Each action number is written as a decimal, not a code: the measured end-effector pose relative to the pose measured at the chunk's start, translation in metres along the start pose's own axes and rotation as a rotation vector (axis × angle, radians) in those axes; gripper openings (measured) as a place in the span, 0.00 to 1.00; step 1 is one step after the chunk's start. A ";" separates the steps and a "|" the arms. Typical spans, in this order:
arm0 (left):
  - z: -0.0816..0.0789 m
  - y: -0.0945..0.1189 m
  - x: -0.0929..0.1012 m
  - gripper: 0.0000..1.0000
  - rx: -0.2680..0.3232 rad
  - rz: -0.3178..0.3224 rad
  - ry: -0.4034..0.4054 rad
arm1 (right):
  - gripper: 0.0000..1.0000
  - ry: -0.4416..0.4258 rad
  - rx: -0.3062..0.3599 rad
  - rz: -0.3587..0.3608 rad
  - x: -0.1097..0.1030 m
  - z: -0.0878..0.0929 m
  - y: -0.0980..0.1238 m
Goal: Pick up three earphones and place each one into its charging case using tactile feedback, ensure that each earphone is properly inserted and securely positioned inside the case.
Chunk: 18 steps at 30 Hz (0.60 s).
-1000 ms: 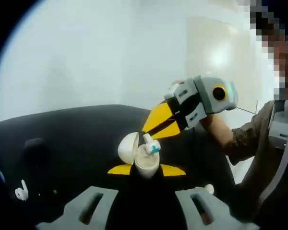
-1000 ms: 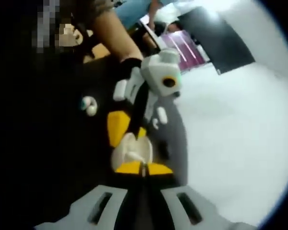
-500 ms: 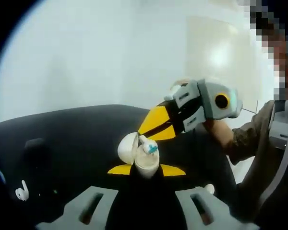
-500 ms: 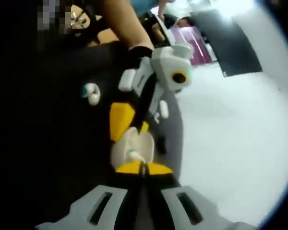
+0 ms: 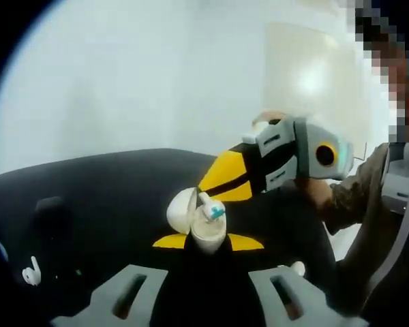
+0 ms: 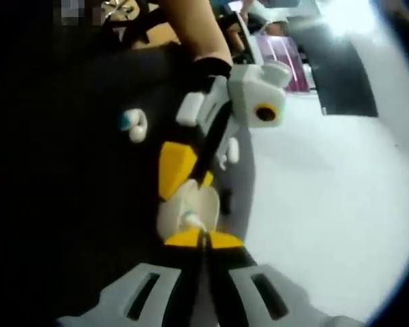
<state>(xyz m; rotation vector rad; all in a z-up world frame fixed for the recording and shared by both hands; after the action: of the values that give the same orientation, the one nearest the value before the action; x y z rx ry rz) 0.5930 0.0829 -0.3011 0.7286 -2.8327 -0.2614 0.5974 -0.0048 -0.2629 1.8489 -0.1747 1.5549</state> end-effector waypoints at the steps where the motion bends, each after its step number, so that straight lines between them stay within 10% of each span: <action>1: 0.000 0.000 0.000 0.18 0.000 0.000 0.000 | 0.05 0.007 -0.012 0.003 -0.001 0.001 -0.001; 12: 0.000 0.001 0.001 0.17 -0.004 -0.007 -0.017 | 0.05 0.168 -0.093 0.018 -0.006 -0.012 -0.003; 18: 0.000 0.001 0.001 0.17 -0.002 -0.005 -0.009 | 0.07 0.035 -0.023 0.000 -0.001 -0.004 0.006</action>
<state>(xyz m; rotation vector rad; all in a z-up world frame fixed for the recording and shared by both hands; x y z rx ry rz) 0.5919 0.0838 -0.3003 0.7367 -2.8387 -0.2691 0.5904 -0.0072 -0.2607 1.8029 -0.1751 1.5778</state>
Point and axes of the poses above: the point that each gripper's makers call its tool centre point, and the gripper's own axes: y roughly backward along the fingers, x roughly to its right, z roughly out of its underside, the point moved 5 cm from there along y, roughly backward along the fingers, and after that the axes turned 2 degrees about z, right-handed, at the moved point
